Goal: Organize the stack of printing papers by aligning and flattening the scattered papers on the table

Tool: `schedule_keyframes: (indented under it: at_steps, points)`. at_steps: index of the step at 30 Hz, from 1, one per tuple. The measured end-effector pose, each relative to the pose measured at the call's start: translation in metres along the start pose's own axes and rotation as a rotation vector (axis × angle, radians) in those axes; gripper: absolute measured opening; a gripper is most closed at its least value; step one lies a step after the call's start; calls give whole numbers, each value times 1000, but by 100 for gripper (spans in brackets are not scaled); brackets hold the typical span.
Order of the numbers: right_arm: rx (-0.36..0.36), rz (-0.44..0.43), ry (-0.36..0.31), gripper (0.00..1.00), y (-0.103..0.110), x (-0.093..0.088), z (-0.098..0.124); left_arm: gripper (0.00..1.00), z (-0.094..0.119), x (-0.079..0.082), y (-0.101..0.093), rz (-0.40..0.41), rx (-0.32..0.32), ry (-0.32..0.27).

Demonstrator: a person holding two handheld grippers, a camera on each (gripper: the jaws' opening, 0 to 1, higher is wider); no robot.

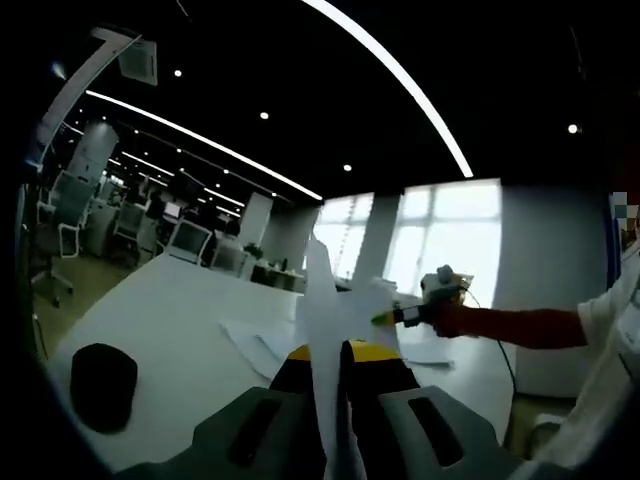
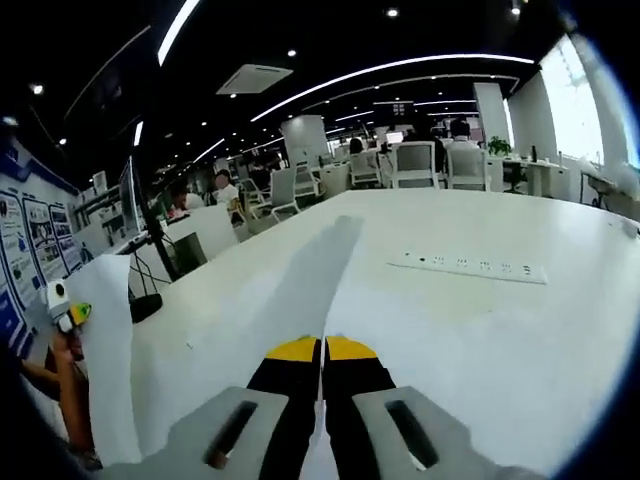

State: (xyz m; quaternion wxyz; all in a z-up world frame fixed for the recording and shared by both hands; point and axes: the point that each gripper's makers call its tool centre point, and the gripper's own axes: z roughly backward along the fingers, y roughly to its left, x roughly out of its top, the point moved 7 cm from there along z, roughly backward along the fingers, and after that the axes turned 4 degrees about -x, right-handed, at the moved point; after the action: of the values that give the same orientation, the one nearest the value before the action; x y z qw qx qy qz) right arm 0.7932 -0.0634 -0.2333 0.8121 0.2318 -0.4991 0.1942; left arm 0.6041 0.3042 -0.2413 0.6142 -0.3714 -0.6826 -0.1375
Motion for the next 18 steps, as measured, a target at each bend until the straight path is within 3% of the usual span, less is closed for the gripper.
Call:
schedule_keyframes:
  at_steps: [6, 10, 13, 18]
  points:
    - [-11, 36, -4, 0, -13, 8, -2, 6, 2, 1, -1, -10, 6, 5]
    - [-29, 10, -7, 0, -23, 6, -2, 6, 8, 2, -9, -41, 11, 21]
    - [-50, -12, 2, 0, -29, -1, 5, 6, 14, 10, -13, -58, 19, -2]
    - [-78, 12, 9, 0, -33, 4, 18, 6, 8, 13, -10, -45, 3, -23]
